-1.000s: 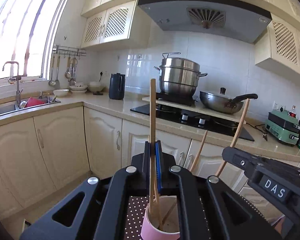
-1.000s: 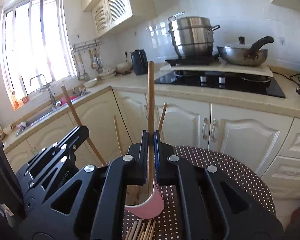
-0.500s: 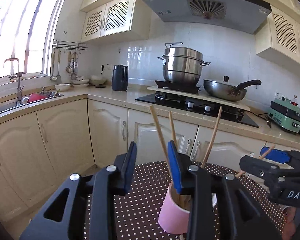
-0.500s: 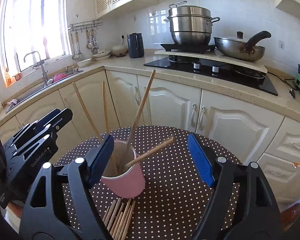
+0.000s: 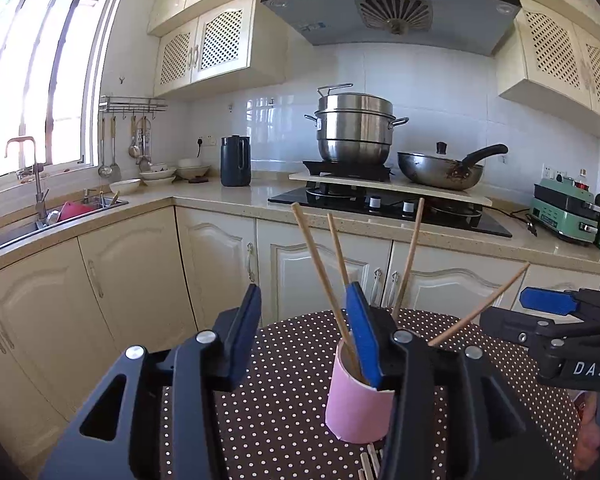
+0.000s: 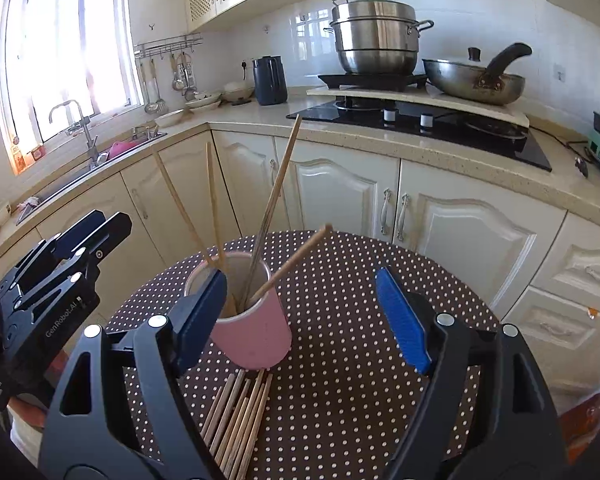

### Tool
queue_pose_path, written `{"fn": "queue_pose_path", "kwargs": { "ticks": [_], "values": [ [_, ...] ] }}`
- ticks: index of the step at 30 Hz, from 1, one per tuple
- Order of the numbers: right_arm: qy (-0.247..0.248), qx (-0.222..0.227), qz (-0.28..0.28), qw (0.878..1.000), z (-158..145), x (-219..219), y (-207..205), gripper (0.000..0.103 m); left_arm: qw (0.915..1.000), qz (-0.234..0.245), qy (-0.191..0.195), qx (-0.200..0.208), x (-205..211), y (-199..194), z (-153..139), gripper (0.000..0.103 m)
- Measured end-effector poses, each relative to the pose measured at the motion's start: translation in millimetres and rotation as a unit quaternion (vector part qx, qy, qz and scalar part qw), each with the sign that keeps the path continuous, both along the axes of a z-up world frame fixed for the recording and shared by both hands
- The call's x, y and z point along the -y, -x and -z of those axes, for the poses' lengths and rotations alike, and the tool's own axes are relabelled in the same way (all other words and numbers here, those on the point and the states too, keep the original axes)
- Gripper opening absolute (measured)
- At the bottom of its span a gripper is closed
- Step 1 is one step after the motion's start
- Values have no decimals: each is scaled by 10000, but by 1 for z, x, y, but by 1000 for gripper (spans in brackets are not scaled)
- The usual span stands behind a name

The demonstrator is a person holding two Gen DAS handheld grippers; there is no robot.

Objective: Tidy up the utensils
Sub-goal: 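Open both grippers to release the chopsticks into the pink cup, then move both open tools back down to the chopstick pile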

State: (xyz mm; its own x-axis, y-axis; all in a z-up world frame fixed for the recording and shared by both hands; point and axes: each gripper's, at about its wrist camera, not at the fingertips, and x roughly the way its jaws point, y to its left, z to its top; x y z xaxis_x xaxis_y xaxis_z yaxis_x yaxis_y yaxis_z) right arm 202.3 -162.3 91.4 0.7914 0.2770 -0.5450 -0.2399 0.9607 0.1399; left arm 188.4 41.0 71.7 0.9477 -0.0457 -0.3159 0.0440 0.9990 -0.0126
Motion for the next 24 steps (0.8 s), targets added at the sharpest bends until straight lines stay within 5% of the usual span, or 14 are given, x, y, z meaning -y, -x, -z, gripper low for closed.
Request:
{"fn": "queue_pose_path", "kwargs": {
  "ticks": [9,24],
  "values": [
    [156,-256,-28,9995,23,4,25,82,9997,80,-183,-141,10,32,11,52],
    [860,-1176,-298,9889,86,-11,44,86,9936,312,-195,-1065,0,62,63,55]
  ]
}}
